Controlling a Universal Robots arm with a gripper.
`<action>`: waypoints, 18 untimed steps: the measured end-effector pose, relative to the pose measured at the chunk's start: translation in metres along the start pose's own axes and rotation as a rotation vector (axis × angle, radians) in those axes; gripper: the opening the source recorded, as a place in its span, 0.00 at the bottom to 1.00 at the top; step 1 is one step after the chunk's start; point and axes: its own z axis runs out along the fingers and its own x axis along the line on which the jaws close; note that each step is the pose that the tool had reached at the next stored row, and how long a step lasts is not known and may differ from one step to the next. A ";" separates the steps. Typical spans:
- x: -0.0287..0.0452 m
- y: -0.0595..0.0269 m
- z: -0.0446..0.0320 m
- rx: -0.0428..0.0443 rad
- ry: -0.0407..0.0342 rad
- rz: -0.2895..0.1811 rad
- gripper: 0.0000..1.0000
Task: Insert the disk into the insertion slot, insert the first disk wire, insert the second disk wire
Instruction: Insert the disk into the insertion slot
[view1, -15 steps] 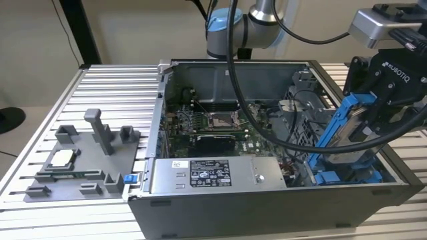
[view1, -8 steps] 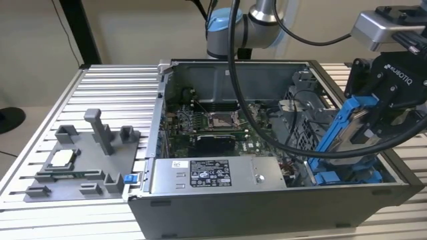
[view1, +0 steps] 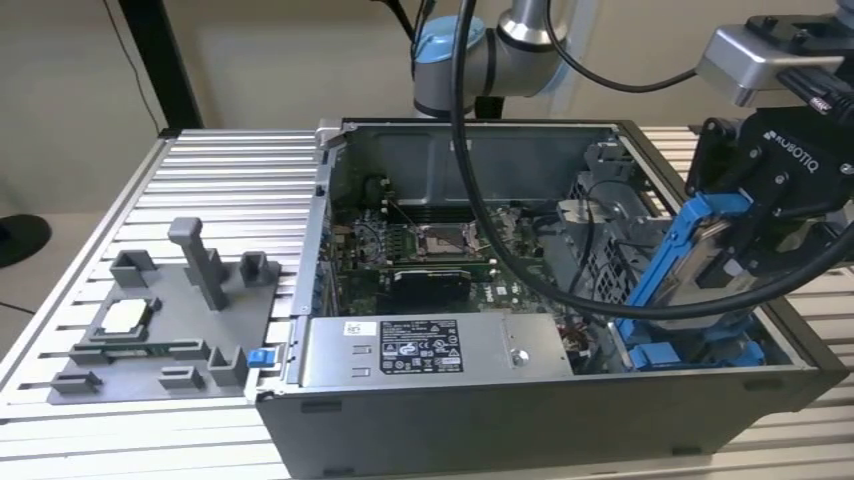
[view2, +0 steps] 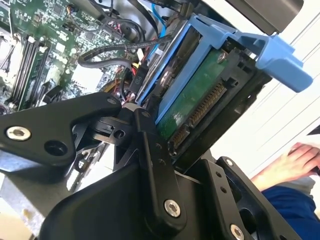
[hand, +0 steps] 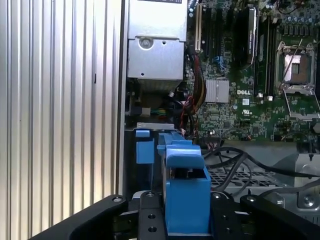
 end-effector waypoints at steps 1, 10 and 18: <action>0.0000 0.0000 0.0000 0.0000 -0.0005 0.000 0.00; -0.0001 0.0002 -0.0017 -0.0012 -0.0017 0.000 0.00; -0.0001 0.0008 -0.0021 -0.0035 -0.0011 0.000 0.00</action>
